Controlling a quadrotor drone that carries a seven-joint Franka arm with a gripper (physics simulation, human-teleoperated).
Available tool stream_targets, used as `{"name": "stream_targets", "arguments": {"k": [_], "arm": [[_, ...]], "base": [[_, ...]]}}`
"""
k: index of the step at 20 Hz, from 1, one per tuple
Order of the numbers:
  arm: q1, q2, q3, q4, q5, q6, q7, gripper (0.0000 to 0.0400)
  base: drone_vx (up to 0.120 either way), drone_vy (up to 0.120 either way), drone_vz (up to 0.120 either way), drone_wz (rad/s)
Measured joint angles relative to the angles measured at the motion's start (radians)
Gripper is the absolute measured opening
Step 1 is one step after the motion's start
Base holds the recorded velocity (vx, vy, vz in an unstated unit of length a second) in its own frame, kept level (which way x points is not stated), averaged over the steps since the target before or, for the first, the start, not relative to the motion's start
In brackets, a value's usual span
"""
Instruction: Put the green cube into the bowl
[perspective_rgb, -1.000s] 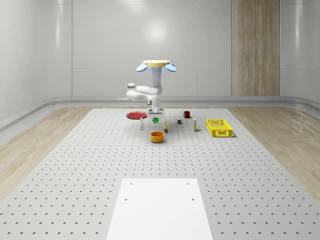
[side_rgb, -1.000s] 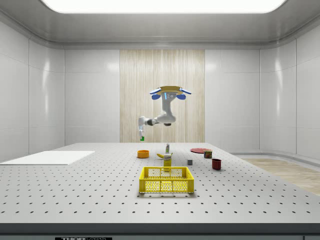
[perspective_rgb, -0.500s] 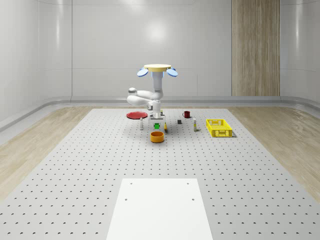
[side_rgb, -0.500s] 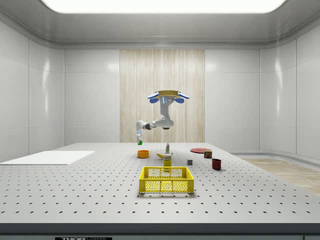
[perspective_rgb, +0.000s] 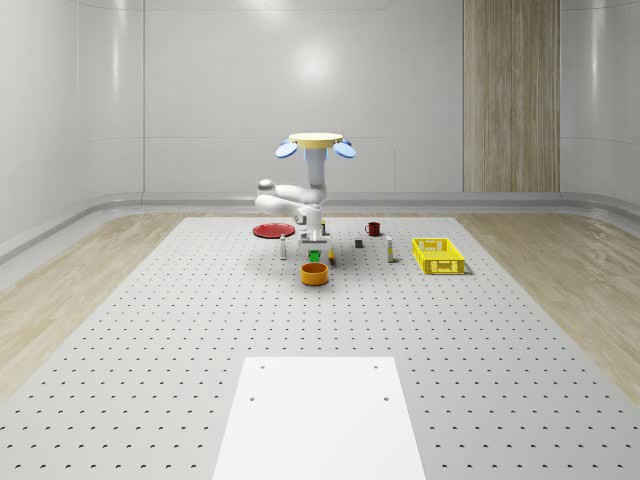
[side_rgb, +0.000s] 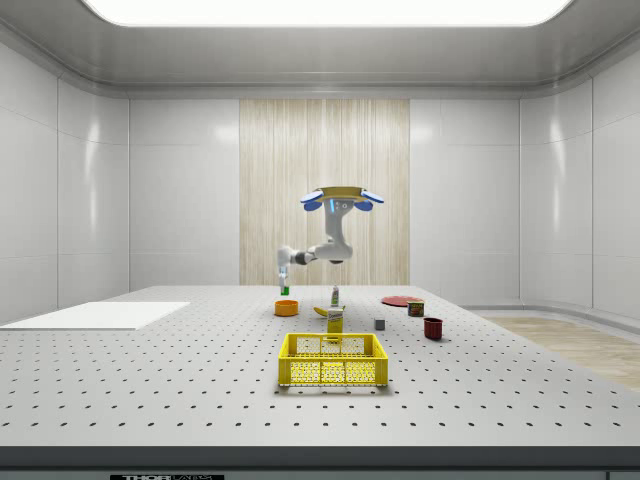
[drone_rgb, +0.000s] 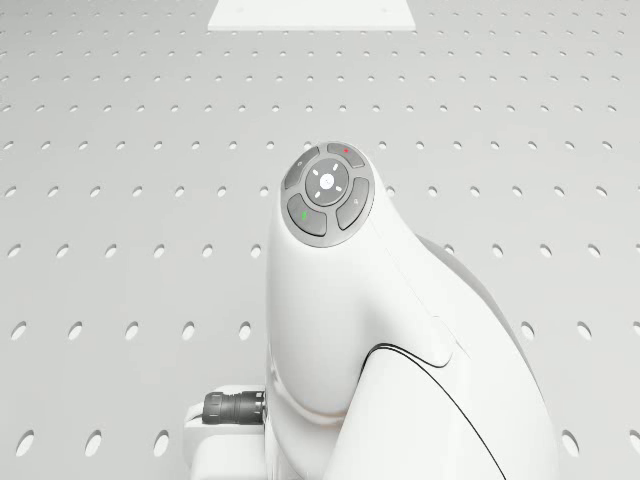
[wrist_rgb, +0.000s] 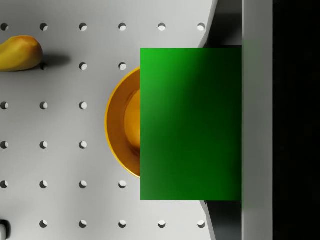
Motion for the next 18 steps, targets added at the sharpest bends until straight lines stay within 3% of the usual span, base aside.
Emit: {"name": "stream_targets", "arguments": {"k": [10, 13, 18], "arm": [[0.0, -0.001, 0.0, 0.0, 0.0, 0.001, 0.0, 0.025], [0.0, -0.002, 0.0, 0.0, 0.001, 0.001, 0.0, 0.025], [-0.003, -0.002, -0.017, 0.002, -0.015, 0.008, 0.001, 0.025]], "base": [[0.0, 0.008, -0.1, 0.0], [-0.093, 0.0, -0.12, 0.0], [0.0, 0.0, -0.008, 0.0]]}}
